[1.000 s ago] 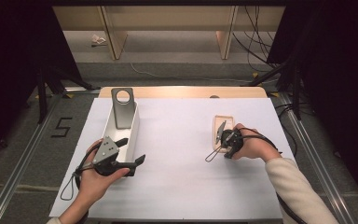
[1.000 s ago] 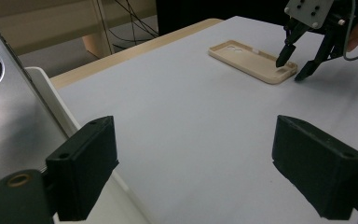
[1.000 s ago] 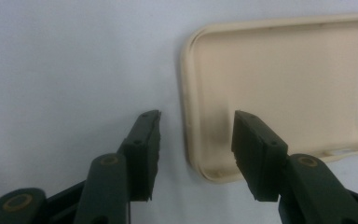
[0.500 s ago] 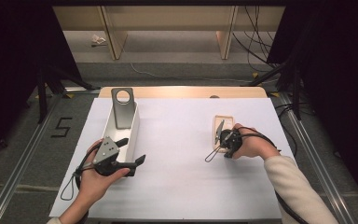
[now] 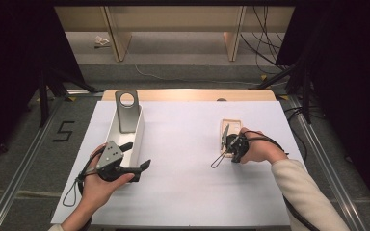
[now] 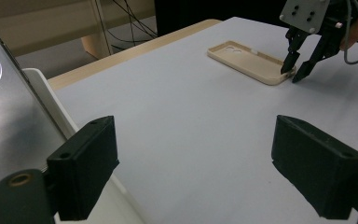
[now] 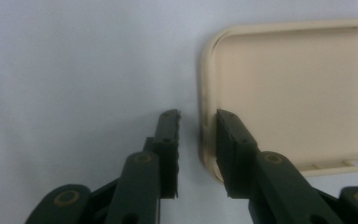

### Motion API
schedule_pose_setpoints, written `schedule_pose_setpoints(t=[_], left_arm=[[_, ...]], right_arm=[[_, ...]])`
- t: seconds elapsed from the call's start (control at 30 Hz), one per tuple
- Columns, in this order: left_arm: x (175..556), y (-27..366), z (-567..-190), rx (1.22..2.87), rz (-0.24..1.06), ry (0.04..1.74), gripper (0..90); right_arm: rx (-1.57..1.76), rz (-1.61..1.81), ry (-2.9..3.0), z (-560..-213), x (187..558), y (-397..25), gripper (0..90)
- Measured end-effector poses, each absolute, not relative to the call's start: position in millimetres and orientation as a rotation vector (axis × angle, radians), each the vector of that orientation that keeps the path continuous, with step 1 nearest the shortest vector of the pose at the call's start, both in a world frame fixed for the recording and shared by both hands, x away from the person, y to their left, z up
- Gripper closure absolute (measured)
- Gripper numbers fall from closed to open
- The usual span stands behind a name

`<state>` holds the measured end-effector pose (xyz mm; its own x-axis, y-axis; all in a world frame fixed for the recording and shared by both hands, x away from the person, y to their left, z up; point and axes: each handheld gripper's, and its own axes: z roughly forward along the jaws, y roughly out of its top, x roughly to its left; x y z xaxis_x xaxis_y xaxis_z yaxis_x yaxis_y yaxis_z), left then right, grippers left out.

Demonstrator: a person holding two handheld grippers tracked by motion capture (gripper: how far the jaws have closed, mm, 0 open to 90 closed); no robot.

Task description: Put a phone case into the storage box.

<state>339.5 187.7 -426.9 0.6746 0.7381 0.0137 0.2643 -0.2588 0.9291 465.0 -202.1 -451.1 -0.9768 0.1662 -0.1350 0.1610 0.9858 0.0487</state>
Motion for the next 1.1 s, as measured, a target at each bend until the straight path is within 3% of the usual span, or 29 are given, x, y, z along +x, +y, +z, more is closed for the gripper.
schedule_pose_setpoints(t=[0.3, 1.1], left_arm=[[339.3, 187.6, -427.0, 1.826, 0.556, 0.793, 13.9], [339.5, 187.5, -427.1, 1.825, 0.558, 0.795, 14.0]], right_arm=[[0.261, 0.032, 2.958, -451.4, 465.5, -199.8, 84.9], [0.223, 0.116, 2.911, -443.2, 460.9, -204.8, 86.9]])
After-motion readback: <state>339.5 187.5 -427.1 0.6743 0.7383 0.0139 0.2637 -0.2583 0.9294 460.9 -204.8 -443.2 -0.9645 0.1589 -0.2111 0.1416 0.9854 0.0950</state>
